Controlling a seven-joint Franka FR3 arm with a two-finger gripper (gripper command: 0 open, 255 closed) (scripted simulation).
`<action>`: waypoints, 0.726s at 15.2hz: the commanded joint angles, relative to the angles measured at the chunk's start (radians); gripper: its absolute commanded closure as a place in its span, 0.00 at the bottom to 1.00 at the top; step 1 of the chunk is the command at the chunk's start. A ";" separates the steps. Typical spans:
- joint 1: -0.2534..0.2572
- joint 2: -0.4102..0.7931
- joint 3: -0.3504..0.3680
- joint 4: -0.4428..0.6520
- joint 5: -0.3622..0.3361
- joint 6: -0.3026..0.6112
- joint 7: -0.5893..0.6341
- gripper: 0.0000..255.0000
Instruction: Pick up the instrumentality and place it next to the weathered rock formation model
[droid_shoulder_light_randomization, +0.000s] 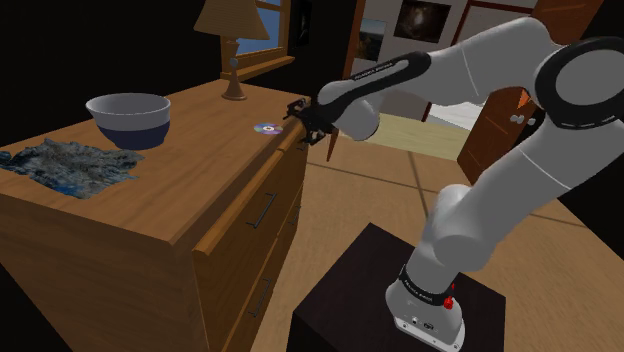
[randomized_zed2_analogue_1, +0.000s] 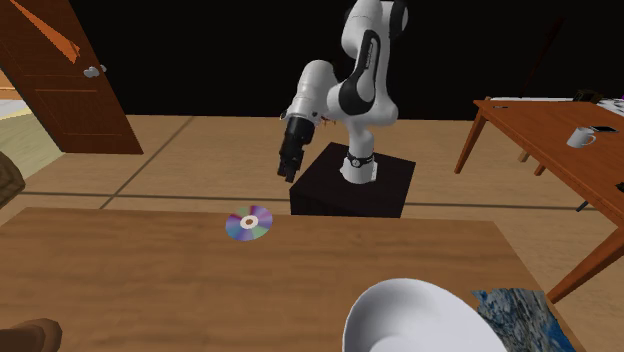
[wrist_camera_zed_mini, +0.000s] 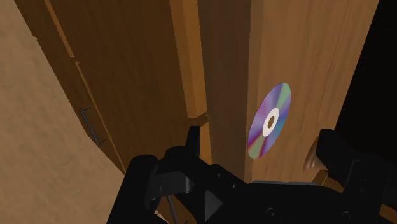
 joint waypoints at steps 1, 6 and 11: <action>0.351 0.078 -0.302 0.050 0.181 0.191 -0.081 0.00; 0.840 0.095 -0.791 0.088 0.053 0.326 0.046 0.00; 1.135 0.113 -1.101 0.127 -0.063 0.356 0.135 0.00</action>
